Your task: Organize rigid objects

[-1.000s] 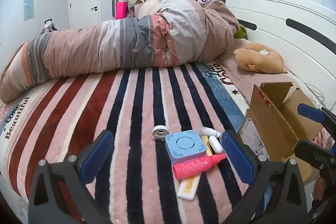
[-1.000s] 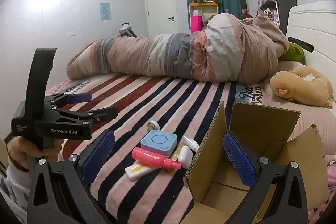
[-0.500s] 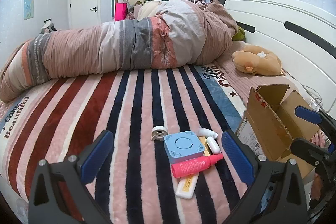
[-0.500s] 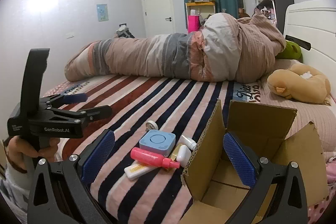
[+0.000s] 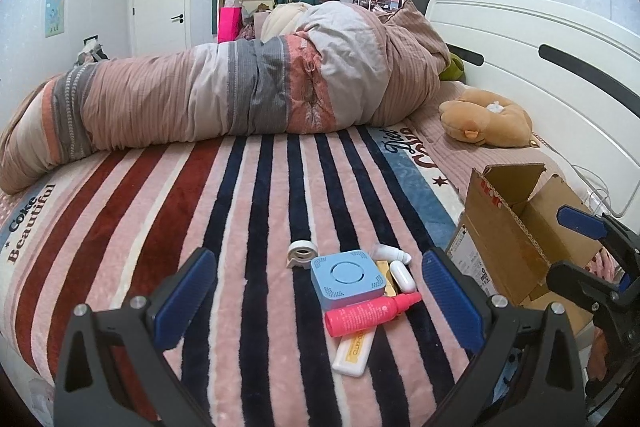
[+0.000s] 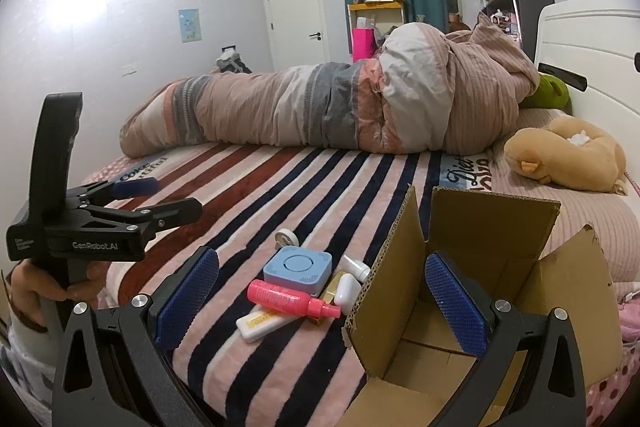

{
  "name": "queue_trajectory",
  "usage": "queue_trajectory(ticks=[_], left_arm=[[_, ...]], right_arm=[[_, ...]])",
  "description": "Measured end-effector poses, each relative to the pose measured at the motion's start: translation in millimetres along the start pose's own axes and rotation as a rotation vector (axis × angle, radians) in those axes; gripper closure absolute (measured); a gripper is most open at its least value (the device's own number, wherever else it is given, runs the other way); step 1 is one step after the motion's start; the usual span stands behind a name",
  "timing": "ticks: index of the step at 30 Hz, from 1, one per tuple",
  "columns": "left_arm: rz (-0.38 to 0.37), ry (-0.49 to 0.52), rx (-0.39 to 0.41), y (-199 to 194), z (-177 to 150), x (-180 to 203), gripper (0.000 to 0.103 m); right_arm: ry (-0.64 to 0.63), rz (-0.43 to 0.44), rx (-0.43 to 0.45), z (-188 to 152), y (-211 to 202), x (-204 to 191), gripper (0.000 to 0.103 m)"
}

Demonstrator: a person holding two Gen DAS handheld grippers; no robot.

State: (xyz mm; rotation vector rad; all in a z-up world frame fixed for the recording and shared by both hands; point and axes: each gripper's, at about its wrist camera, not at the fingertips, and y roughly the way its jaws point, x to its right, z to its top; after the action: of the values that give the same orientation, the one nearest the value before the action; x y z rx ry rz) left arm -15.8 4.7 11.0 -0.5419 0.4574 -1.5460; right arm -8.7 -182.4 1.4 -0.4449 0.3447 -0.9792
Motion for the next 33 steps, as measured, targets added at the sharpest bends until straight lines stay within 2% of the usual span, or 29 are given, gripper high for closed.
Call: queue_trajectory(ticks=[33], left_arm=[[-0.017, -0.005, 0.001, -6.6, -1.0, -1.3, 0.0]], right_arm=[[0.015, -0.016, -0.017, -4.3, 2.7, -0.8, 0.0]])
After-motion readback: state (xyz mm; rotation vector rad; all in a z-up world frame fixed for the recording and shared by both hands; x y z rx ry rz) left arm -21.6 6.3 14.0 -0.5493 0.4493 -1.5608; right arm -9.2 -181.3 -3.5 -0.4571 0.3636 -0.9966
